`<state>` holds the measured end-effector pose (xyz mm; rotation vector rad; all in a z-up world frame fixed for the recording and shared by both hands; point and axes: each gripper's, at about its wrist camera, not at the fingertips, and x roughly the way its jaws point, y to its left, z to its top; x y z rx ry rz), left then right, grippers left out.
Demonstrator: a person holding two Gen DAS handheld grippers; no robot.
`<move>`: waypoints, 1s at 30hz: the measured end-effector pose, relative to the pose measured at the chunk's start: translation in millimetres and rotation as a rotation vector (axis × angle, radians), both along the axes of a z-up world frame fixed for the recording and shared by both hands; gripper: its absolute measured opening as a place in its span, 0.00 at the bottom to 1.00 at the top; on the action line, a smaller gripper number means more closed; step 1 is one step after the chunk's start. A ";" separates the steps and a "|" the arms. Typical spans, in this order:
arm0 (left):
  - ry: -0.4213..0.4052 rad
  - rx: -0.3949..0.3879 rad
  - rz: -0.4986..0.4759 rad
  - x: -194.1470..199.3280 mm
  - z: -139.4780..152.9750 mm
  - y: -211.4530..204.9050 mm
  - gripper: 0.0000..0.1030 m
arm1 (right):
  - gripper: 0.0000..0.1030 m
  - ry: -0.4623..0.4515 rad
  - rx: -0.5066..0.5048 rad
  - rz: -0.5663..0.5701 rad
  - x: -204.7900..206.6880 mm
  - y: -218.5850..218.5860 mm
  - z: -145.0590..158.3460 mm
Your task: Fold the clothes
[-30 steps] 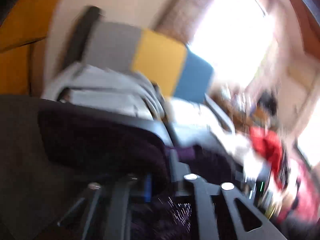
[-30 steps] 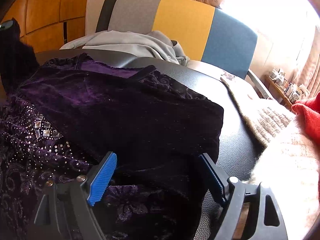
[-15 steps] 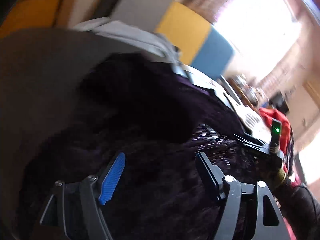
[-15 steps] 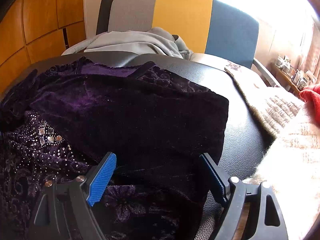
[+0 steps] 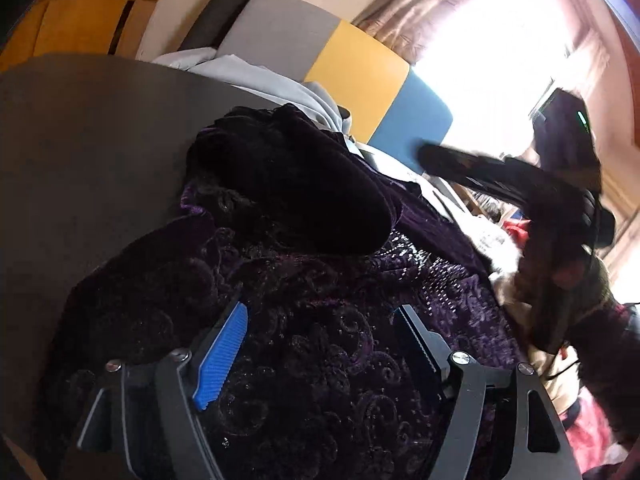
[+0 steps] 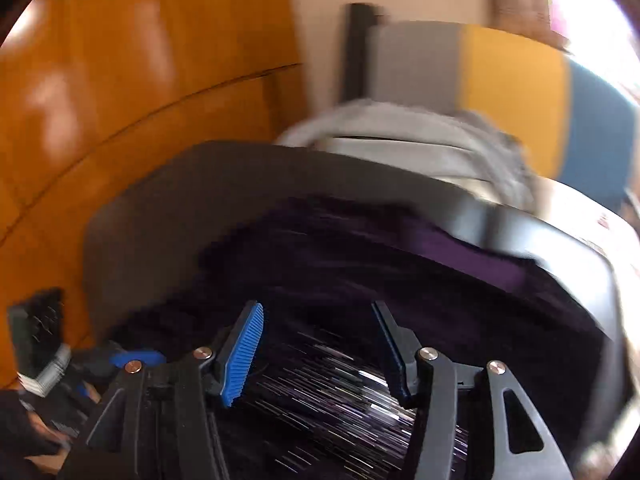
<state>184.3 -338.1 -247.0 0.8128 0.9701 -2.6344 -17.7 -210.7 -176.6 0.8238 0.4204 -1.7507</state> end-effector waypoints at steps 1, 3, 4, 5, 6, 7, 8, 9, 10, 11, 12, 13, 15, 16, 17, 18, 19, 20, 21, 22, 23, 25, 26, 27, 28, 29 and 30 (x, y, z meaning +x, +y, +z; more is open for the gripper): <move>-0.002 0.003 0.000 1.8 -1.2 0.1 0.74 | 0.54 0.002 0.021 0.031 8.2 -18.1 -2.6; -0.008 0.015 -0.001 5.5 -1.6 0.3 0.74 | 0.54 0.011 0.074 0.088 23.6 -53.0 -9.4; -0.012 0.025 -0.002 7.5 -0.7 0.2 0.74 | 0.53 0.033 0.135 0.101 27.9 -65.5 -18.9; -0.017 0.038 -0.008 10.5 0.0 -1.0 0.74 | 0.36 0.055 0.196 0.113 32.1 -78.0 -28.5; -0.021 0.052 -0.013 13.6 0.7 -2.3 0.74 | 0.21 0.072 0.243 0.118 34.6 -86.8 -36.3; -0.018 0.082 -0.012 18.9 -0.2 -4.1 0.74 | 0.09 0.075 0.251 0.099 31.9 -84.4 -39.1; -0.014 0.112 -0.010 24.1 -1.1 -5.9 0.74 | 0.08 0.070 0.246 0.073 27.7 -79.1 -39.8; -0.005 0.149 -0.004 29.8 -2.8 -8.0 0.74 | 0.08 0.048 0.212 0.028 20.2 -66.0 -34.8; 0.005 0.186 0.002 35.6 -4.5 -10.2 0.74 | 0.07 0.037 0.190 -0.013 13.6 -51.8 -30.9; 0.014 0.222 0.008 41.2 -6.2 -12.3 0.74 | 0.07 0.017 0.159 -0.071 3.7 -29.7 -26.2; 0.021 0.259 0.016 45.7 -7.2 -14.5 0.74 | 0.07 -0.010 0.131 -0.114 -4.8 -11.2 -23.2; 0.029 0.294 0.025 50.0 -8.3 -16.5 0.74 | 0.07 -0.045 0.094 -0.169 -13.8 12.1 -20.5; 0.036 0.341 0.040 53.0 -9.2 -18.7 0.74 | 0.07 -0.131 0.001 -0.280 -31.0 68.5 -18.3; 0.036 0.366 0.053 53.0 -8.6 -19.8 0.74 | 0.09 -0.184 -0.046 -0.326 -37.8 96.7 -21.4; 0.033 0.381 0.063 52.4 -7.3 -21.2 0.74 | 0.18 -0.242 -0.086 -0.372 -43.7 126.1 -27.1; 0.025 0.392 0.073 50.3 -5.6 -21.8 0.74 | 0.24 -0.296 -0.111 -0.413 -47.9 152.8 -34.2; 0.015 0.399 0.082 44.3 -3.6 -19.6 0.75 | 0.26 -0.323 -0.111 -0.446 -51.5 169.1 -39.7; 0.015 0.404 0.086 42.4 -1.7 -20.7 0.77 | 0.26 -0.346 -0.102 -0.477 -53.8 186.2 -46.5; 0.016 0.409 0.090 40.4 0.3 -21.9 0.79 | 0.26 -0.366 -0.093 -0.504 -54.2 202.2 -52.6; 0.026 0.421 0.092 36.9 3.3 -24.9 0.79 | 0.26 -0.375 -0.086 -0.519 -48.8 214.8 -56.3; 0.036 0.431 0.089 33.9 5.4 -27.4 0.79 | 0.26 -0.382 -0.077 -0.532 -43.7 226.6 -59.7; 0.063 0.449 0.085 24.4 12.6 -34.2 0.79 | 0.26 -0.380 -0.054 -0.533 -38.2 237.5 -62.2; 0.079 0.454 0.081 19.0 17.0 -37.7 0.80 | 0.26 -0.377 -0.042 -0.525 -38.1 238.5 -61.4; 0.095 0.458 0.078 13.4 21.5 -41.3 0.80 | 0.26 -0.374 -0.032 -0.515 -38.3 238.1 -60.0; 0.101 0.442 0.074 6.2 27.1 -45.1 0.80 | 0.27 -0.370 -0.027 -0.499 -39.4 232.8 -56.6; 0.098 0.414 0.073 -1.2 32.0 -47.9 0.80 | 0.28 -0.358 -0.024 -0.476 -40.8 223.7 -51.8; 0.095 0.385 0.072 -8.6 36.8 -50.7 0.80 | 0.28 -0.335 -0.021 -0.440 -43.8 208.1 -45.9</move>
